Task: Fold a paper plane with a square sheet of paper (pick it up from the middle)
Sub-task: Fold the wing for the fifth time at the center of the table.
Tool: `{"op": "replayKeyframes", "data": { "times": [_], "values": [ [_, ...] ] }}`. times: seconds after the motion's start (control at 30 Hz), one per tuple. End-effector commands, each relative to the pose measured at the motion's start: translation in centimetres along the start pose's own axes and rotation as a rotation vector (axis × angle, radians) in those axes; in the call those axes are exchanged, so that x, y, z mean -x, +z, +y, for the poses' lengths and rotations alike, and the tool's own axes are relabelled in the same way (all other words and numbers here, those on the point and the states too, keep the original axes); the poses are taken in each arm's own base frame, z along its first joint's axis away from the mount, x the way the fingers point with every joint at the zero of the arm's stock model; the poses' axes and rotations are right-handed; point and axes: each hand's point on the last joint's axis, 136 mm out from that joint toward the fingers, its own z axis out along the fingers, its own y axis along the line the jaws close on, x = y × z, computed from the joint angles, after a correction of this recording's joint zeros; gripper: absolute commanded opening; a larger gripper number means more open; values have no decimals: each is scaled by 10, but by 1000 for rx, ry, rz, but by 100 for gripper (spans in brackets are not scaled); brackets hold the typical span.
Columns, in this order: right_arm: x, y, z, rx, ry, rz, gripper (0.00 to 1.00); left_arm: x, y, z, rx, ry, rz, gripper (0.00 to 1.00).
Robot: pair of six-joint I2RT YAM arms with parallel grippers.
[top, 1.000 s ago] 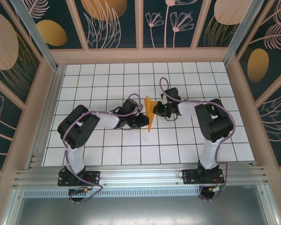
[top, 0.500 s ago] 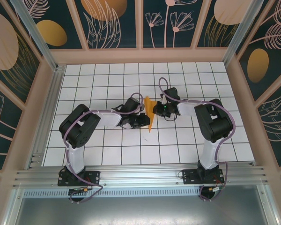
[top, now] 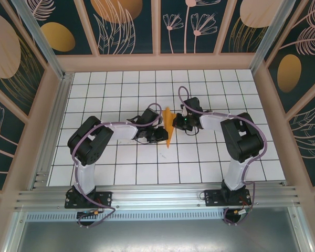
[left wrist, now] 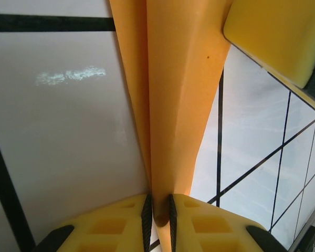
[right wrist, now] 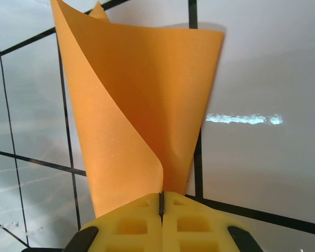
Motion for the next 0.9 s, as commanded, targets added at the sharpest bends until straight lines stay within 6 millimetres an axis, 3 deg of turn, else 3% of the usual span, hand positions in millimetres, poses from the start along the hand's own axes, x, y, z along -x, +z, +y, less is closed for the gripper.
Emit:
{"op": "replayKeyframes", "data": {
  "times": [0.0, 0.3, 0.63, 0.87],
  "values": [
    [1, -4, -5, -48, -24, -10, 0, -18, 17, 42, 143, -22, 43, 22],
    [5, 3, -9, -72, -47, -9, 0, -17, 16, 38, 137, 0, 45, 25],
    [13, 8, 3, -30, -95, -1, 0, -19, 17, 43, 151, 10, 55, 27],
    [12, 14, -5, -65, -107, 13, 0, -20, 17, 43, 153, 16, 61, 26]
  ]
}}
